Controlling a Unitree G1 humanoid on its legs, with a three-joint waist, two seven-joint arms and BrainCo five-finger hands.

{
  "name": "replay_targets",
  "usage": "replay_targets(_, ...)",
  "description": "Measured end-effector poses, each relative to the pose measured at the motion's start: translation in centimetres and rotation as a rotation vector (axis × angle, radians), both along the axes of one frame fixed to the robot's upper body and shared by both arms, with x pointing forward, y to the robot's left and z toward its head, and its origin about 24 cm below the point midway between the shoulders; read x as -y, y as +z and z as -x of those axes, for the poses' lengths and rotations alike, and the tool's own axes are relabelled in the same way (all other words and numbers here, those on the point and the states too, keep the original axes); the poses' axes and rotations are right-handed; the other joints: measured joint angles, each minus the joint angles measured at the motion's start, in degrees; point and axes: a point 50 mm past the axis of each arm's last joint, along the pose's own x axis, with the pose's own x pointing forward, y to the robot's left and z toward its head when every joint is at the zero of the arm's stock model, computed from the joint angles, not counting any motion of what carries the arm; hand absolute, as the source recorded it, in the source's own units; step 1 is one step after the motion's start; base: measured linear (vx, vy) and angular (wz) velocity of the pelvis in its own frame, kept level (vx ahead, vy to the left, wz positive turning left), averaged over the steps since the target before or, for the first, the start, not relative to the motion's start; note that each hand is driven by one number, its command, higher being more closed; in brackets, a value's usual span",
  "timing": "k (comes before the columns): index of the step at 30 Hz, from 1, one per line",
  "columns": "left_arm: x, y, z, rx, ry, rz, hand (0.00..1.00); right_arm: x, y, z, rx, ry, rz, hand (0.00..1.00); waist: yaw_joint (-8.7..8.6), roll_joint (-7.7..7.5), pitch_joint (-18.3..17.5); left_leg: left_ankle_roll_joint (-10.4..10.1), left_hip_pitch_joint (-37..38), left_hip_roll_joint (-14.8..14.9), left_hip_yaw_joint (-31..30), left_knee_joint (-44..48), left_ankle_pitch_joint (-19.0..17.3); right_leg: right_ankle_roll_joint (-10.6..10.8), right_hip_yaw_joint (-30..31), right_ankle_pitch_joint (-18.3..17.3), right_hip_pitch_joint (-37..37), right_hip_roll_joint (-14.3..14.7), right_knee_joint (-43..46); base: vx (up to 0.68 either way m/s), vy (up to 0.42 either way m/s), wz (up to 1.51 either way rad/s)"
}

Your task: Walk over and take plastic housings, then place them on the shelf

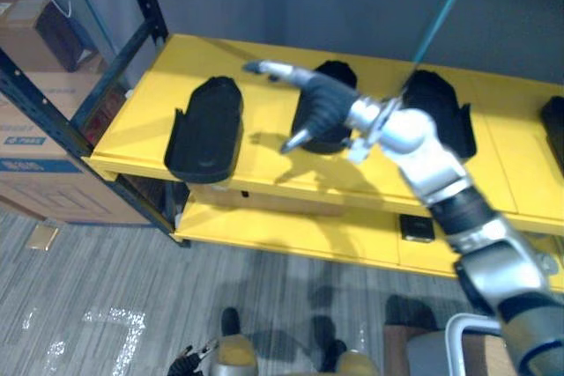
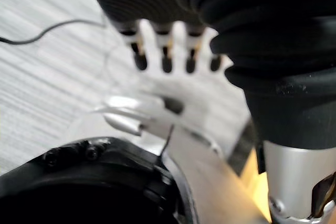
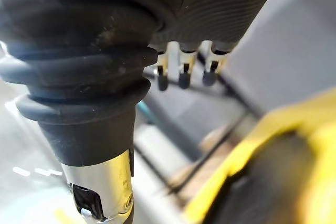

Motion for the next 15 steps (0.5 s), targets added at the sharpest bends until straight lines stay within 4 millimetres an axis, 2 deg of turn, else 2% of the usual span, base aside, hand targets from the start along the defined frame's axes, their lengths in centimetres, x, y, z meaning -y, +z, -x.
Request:
replay_targets(3,-0.1,-0.1,0.3,-0.005,0.009,-0.001,0.00,-3.1,-2.5,1.3,-0.160,0.122,-0.014,0.00,0.66,-0.23,-0.59,-0.03,-0.02,0.10,-0.69,-0.02,-0.04,0.01,-0.85,0.05,1.01,0.34,-0.90,-0.03,-0.010,0.11)
replay_targets(6,0.0,-0.1,0.4,-0.003,0.026,0.001,0.00,-5.7,-4.6,2.8,-0.267,0.237,0.044,0.00,1.46,-0.23,-0.58,0.08,-0.62,0.08,-1.86,-0.04,-0.25,-0.03,-1.86,-0.03,1.32,0.31,-1.40,-0.04,0.003,0.16)
replay_targets(9,-0.1,-0.2,0.9,-0.011,0.057,0.003,0.00,-7.7,-5.6,4.3,-0.324,0.328,0.091,0.00,1.75,-0.23,-0.58,-0.13,-1.10,0.10,-2.14,-0.04,-0.31,-0.12,-2.46,-0.15,1.31,0.28,-1.44,-0.01,-0.005,0.14)
replay_targets(13,-0.2,-0.3,1.2,-0.013,0.067,0.006,0.00,-9.5,-6.3,5.6,-0.365,0.393,0.126,0.00,1.77,-0.12,-0.58,-0.18,-2.08,0.01,-2.55,-0.01,-0.26,-0.21,-2.74,-0.24,0.59,0.20,-1.20,0.00,-0.009,0.04)
replay_targets(15,-0.1,-0.2,1.2,-0.008,0.067,0.005,0.00,-10.1,-7.8,6.0,-0.414,0.401,0.188,0.00,1.72,0.00,-0.50,-0.06,-2.77,-0.24,-3.40,0.23,0.12,0.00,-3.70,-0.38,0.54,-0.16,-0.36,0.04,-0.016,0.19)
